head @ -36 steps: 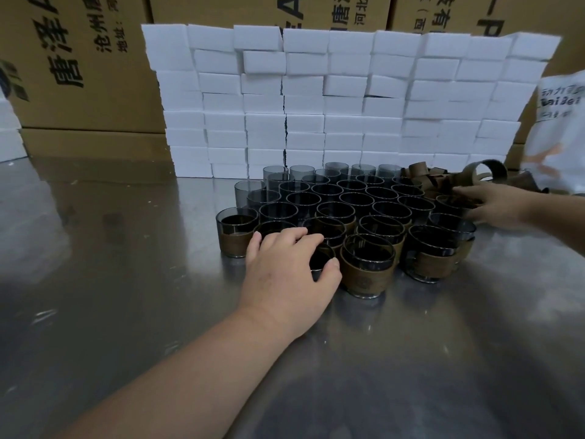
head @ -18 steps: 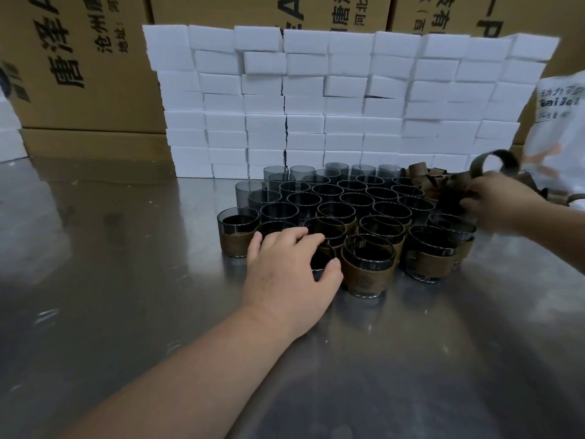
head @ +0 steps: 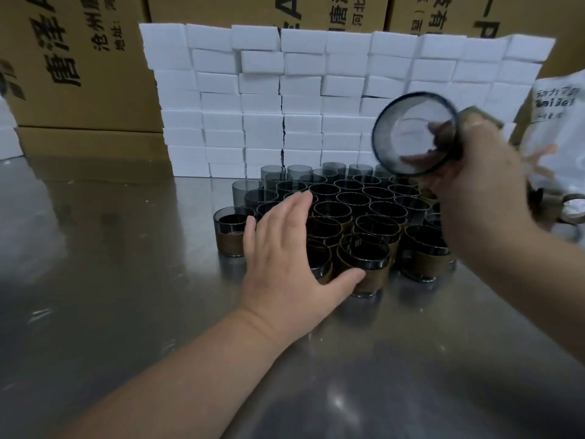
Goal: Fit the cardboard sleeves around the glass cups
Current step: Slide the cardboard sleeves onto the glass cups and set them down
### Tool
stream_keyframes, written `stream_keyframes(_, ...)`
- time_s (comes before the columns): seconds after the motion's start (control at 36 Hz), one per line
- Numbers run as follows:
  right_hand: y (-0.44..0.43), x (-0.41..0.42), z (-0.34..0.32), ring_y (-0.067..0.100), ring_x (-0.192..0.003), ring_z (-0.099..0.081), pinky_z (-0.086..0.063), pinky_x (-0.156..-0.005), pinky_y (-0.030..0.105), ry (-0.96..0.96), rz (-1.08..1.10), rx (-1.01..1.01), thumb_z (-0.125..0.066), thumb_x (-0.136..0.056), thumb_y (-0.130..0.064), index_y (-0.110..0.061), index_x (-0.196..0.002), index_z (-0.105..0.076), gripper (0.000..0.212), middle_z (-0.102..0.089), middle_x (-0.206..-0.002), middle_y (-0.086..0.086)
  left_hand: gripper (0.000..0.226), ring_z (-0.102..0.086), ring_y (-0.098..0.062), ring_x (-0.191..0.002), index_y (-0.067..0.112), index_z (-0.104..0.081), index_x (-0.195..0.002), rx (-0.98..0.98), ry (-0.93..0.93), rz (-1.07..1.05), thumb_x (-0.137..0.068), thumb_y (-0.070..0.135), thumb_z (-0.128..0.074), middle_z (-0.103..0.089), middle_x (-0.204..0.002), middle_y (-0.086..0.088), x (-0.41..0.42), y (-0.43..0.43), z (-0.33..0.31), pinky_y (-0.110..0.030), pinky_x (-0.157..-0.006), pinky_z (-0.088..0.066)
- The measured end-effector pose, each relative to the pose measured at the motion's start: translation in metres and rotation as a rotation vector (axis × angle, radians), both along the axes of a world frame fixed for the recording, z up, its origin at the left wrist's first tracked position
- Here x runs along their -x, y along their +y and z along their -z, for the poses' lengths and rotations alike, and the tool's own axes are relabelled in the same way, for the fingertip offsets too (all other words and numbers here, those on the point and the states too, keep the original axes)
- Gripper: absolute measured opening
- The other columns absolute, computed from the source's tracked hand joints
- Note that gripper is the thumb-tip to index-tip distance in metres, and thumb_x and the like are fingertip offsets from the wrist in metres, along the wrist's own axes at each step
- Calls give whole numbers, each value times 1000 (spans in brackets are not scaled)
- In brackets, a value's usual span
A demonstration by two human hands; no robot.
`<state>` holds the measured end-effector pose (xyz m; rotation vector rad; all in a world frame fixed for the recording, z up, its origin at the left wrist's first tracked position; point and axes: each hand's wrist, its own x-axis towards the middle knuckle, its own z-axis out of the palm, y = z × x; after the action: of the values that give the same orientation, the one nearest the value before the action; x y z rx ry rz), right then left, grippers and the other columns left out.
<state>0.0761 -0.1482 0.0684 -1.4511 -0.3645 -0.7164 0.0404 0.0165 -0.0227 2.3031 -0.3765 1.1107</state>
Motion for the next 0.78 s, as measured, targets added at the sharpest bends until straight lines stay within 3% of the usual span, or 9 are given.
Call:
stream_keyframes(0.14,30,23,27,19,-74,-68,-52,-64,29,90,-222,-10,-37,-83,-29,-13,-82,-58,27,-69,-74,2,91,-25,-16,-126,20,-19,-135,94,-84,76,-62,63,-51,-41,-138,-13,3,-2,-4,-53,-109,-16)
stream_keyframes(0.25,39,34,43,17,-75,-69,-54,-61,23,125,-241,81,-35,-81,-31,-9,-89,-58,32,-68,-82,13,84,-32,-20,-119,11,-27,-133,124,-148,105,-66,54,-55,-47,-131,-17,4,-1,-6,-66,-95,-35)
stream_keyframes(0.33,42,37,49,5,-69,-66,-53,-58,21,117,-245,105,-38,-89,-27,-5,-88,-57,29,-68,-75,-1,81,-35,-21,-118,7,-31,-131,160,-189,124,-68,51,-57,-49,-127,-14,4,0,-6,-67,-92,-36)
stream_keyframes(0.44,42,32,50,15,-74,-68,-55,-71,39,142,-242,142,-39,-80,-36,-21,-83,-55,23,-67,-79,1,77,-36,-16,-119,15,-29,-128,176,-209,148,-67,52,-58,-39,-123,2,4,0,-7,-65,-95,-35)
stream_keyframes(0.53,37,27,48,14,-70,-67,-55,-62,30,101,-149,172,-47,-80,-35,-37,-93,-49,13,-65,-79,-12,76,-39,-17,-119,8,-38,-128,222,-190,164,-68,50,-60,-42,-123,1,4,1,-6,-63,-96,-36)
stream_keyframes(0.61,26,24,42,4,-59,-61,-48,-56,17,28,-46,175,-56,-80,-31,-39,-123,-36,48,-61,-80,-13,77,-41,-18,-118,1,-44,-127,263,-133,132,-69,50,-59,-49,-124,-5,3,2,-5,-60,-97,-37)
stream_keyframes(0.69,15,21,39,1,-65,-58,-49,-65,18,-8,19,269,-62,-75,-30,-30,-144,-16,84,-63,-74,-21,76,-42,-17,-117,2,-44,-127,288,-109,118,-69,49,-59,-50,-122,-5,2,1,-5,-59,-97,-38)
stream_keyframes(0.72,13,21,38,2,-69,-59,-50,-70,21,-5,29,282,-64,-73,-31,-29,-143,-20,82,-63,-73,-22,76,-41,-16,-116,3,-44,-127,292,-110,115,-70,49,-60,-48,-120,-1,1,1,-5,-59,-97,-38)
stream_keyframes(0.78,13,24,35,2,-71,-61,-50,-70,23,-4,-9,271,-65,-72,-31,-28,-122,-45,53,-64,-73,-19,75,-41,-15,-116,3,-43,-127,293,-119,101,-70,48,-60,-44,-118,3,0,1,-4,-59,-96,-38)
